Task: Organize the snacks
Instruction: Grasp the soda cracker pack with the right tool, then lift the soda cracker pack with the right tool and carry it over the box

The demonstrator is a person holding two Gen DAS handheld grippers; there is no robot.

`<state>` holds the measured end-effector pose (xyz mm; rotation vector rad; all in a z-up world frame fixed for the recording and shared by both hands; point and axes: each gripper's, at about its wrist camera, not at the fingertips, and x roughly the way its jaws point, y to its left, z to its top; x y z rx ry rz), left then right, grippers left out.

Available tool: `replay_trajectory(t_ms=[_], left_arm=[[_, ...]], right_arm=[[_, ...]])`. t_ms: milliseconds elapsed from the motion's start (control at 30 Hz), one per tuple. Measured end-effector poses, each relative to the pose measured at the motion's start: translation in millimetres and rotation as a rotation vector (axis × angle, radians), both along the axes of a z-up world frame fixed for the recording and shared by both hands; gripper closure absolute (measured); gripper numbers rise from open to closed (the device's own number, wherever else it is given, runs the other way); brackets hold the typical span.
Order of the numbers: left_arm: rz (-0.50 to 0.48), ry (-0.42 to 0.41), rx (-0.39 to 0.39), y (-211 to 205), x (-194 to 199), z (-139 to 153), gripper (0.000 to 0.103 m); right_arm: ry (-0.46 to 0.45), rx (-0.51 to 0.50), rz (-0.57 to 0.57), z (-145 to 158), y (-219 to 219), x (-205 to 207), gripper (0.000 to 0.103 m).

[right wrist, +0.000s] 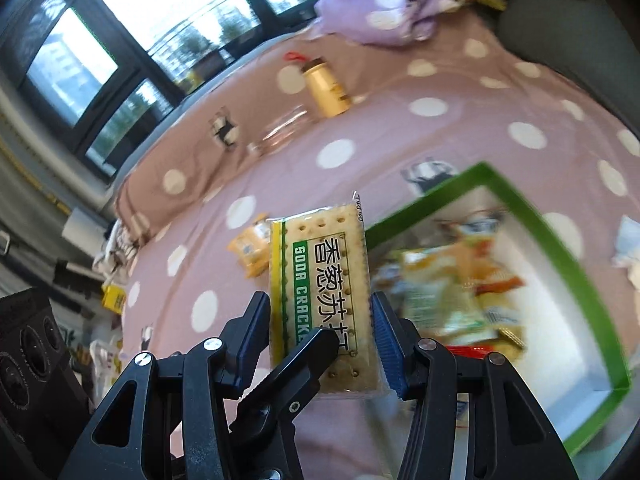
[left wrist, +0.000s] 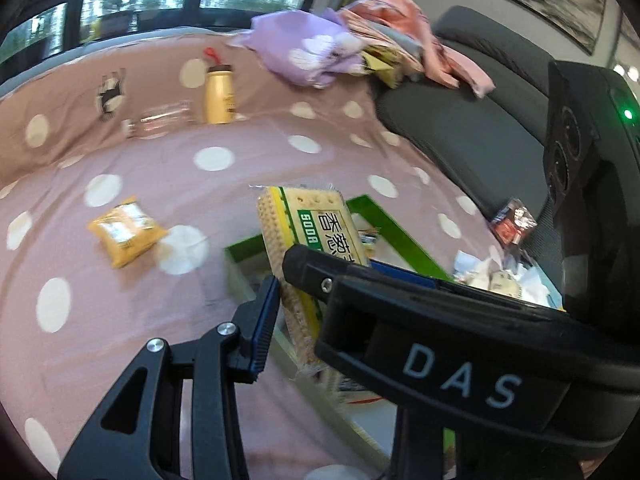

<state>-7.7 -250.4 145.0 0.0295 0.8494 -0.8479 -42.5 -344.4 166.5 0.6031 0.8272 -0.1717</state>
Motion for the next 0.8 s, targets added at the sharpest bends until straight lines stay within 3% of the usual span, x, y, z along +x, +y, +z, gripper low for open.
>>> replay_trajectory(t_ms=[200,433,800], left_arm=[[-0.093,0.007,0.06,-40,-10,-5,0.067],[-0.165,0.033,0.078,-73,-18,-15,0.067],[-0.212,0.16,0.108,-103,-20,-44,0.067]], right_arm=[[0.036,0.037,-0.044,-11,-36,-15,0.048],[0.069,0.081,-0.104,-26,-68,-30,0.045],[0.174,0.119,-0.174,-53,-97,-41,0.045]])
